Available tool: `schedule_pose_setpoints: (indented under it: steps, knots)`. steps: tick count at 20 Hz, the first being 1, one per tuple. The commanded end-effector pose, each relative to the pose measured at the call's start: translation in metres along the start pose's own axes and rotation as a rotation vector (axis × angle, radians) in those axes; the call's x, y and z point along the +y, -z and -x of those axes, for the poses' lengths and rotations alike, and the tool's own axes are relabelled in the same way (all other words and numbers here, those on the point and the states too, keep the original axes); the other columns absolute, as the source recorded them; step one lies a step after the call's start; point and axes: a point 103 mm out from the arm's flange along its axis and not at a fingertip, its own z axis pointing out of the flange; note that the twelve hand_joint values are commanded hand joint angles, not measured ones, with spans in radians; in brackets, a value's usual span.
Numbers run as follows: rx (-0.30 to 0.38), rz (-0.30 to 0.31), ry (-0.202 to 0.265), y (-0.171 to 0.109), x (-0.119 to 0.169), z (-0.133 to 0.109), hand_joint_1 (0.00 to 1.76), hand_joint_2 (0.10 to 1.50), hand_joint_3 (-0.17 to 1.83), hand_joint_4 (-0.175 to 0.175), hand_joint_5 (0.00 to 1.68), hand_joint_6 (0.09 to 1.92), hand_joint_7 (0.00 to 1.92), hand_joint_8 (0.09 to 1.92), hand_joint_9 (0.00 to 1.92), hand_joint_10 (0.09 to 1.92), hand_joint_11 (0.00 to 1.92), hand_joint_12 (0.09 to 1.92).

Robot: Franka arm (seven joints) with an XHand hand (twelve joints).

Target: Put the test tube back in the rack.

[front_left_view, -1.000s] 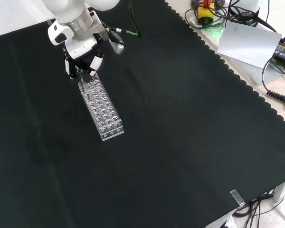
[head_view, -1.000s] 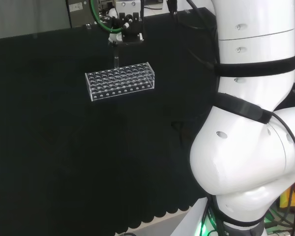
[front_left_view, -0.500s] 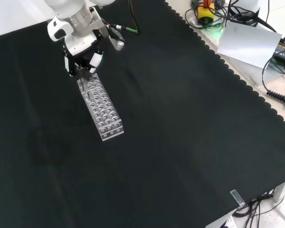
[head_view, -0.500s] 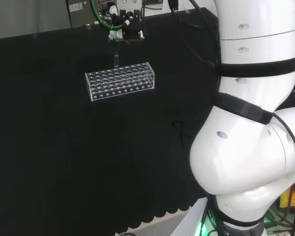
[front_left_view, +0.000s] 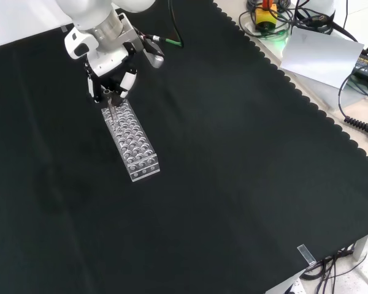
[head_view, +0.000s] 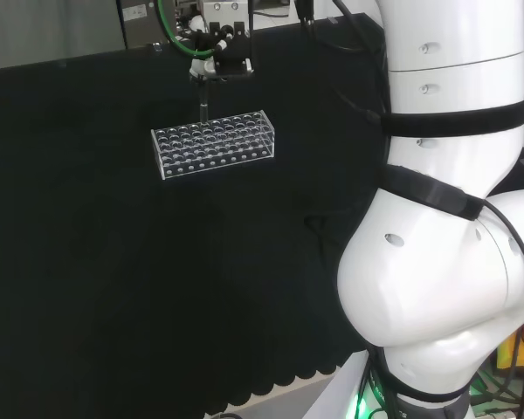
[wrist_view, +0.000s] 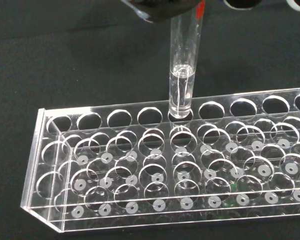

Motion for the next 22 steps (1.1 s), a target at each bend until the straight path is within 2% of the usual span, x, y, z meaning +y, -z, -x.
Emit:
schedule_pose_setpoints:
  steps: [1, 22]
  knots:
    - [-0.006, -0.008, -0.002, 0.000, 0.002, -0.001, 1.23, 1.04, -0.17, -0.175, 1.39, 0.31, 1.74, 0.40, 1.68, 0.53, 1.22, 0.87]
    - [-0.013, -0.042, 0.006, -0.019, 0.007, -0.001, 1.23, 1.04, -0.17, -0.175, 1.39, 0.31, 1.74, 0.41, 1.68, 0.53, 1.22, 0.87]
